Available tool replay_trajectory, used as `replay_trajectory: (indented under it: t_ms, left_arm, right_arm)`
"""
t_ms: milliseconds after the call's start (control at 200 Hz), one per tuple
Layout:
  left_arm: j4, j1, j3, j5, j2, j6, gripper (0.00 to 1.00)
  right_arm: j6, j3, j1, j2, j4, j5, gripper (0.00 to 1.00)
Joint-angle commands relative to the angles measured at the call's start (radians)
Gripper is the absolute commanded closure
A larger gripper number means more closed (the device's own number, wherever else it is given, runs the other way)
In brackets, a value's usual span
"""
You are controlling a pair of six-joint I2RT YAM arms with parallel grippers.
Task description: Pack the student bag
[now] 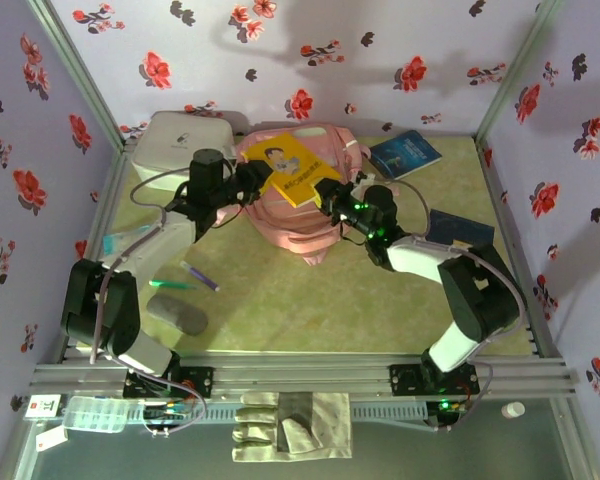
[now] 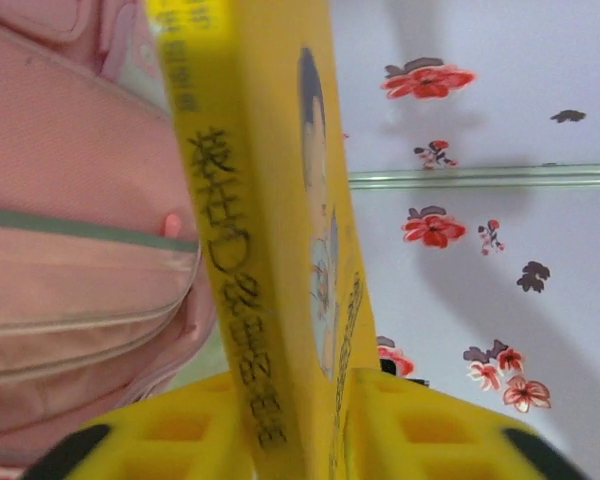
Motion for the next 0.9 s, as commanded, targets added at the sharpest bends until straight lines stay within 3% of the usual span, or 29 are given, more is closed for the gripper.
replay_trajectory:
  t_ms: [0,230,465,675,895]
  left_arm:
    - [-0.169,0.001,0.043,0.036,-0.06,0.257,0.55]
    - [-0.526,-0.025,0.16,-0.073,0.0,0.715,0.23]
    - [-0.672,-0.123,0.311,-0.281,0.156,1.055,0.01]
    - [-0.767,-0.205,0.486,-0.396,0.362,1.354,0.05]
    - [-0.85,-0.24,0.665,-0.469,0.55,1.468,0.21]
  right_arm:
    - [-0.176,0.004,-0.031,-0.115,-0.177,0.049,0.97]
    - [-0.456,-0.019,-0.104,-0.364,-0.556,0.154,0.98]
    - [-0.613,-0.026,-0.171,-0.56,-0.864,0.291,0.98]
    - [-0.628,-0.052,-0.186,-0.644,-0.953,0.332,0.98]
    - [-0.567,-0.118,-0.186,-0.654,-0.942,0.308,0.97]
